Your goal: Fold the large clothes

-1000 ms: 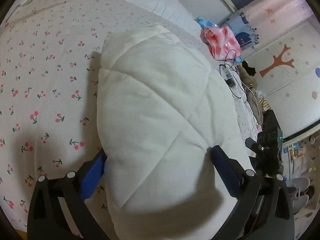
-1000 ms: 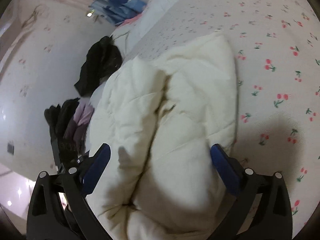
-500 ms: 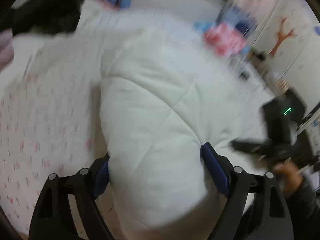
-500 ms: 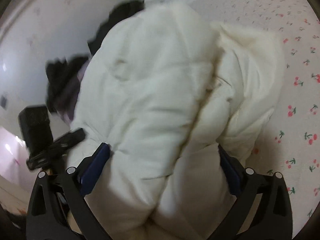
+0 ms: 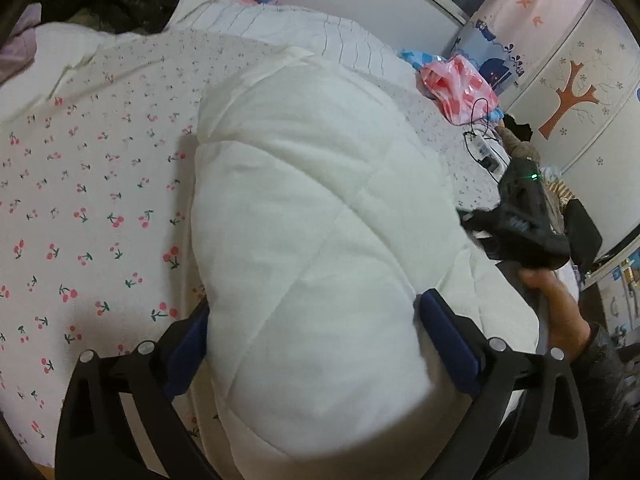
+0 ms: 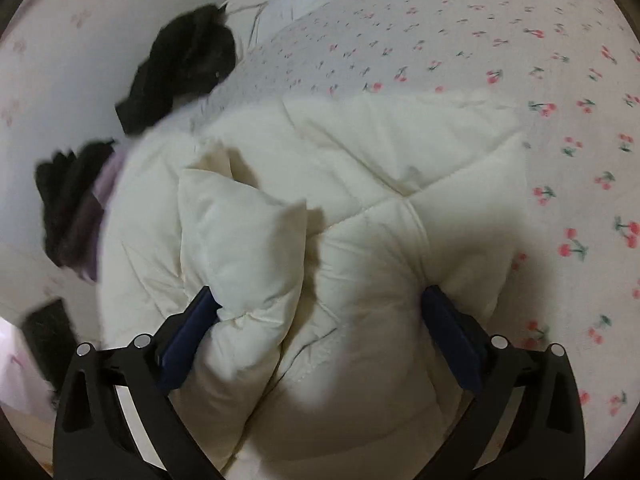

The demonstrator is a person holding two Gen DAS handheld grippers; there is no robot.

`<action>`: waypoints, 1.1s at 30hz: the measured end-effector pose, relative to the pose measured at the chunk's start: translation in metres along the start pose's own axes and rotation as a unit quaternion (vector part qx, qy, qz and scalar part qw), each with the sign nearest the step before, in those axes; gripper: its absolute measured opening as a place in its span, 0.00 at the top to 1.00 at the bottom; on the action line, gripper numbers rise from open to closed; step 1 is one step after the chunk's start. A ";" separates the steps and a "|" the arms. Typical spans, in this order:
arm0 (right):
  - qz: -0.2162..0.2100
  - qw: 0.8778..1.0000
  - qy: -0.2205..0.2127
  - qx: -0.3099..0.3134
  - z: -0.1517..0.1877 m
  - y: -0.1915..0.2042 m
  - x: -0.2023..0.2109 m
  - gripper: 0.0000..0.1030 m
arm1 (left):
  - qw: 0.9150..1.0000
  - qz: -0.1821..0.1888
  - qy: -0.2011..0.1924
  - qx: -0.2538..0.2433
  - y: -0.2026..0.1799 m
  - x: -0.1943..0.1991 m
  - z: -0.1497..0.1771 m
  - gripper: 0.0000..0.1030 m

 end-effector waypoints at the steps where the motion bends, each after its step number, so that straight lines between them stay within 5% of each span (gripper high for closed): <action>1: -0.013 1.000 -0.005 -0.010 0.001 0.001 0.012 0.06 | 1.000 0.016 0.007 0.006 0.003 0.002 -0.002 0.08; 5: -0.058 0.997 -0.034 -0.045 0.018 -0.015 0.070 0.06 | 0.993 0.087 -0.007 0.079 0.035 0.013 -0.003 0.08; 10: -0.097 0.988 0.073 -0.094 0.052 -0.034 0.033 0.06 | 0.986 0.117 0.017 0.118 0.042 -0.013 0.007 0.06; 14: -0.168 0.975 0.051 -0.139 0.048 -0.042 0.045 0.06 | 0.989 0.100 0.020 0.104 0.030 -0.007 0.003 0.06; 20: -0.141 0.981 0.080 -0.109 0.067 -0.044 0.041 0.06 | 0.991 0.084 0.020 0.099 0.029 -0.015 0.001 0.05; 33: -0.214 0.971 0.042 -0.095 0.083 -0.053 0.035 0.06 | 0.999 -0.038 -0.026 0.015 -0.005 0.002 0.005 0.06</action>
Point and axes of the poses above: each gripper's, at about its wrist camera, not at the fingertips, and x roughly against the way its jaws point, y to its left, z to its underside, the point moved 3 cm from there along -x, roughly the way its jaws point, and after that the axes turned 11 degrees about -x, right-handed, at the moved point
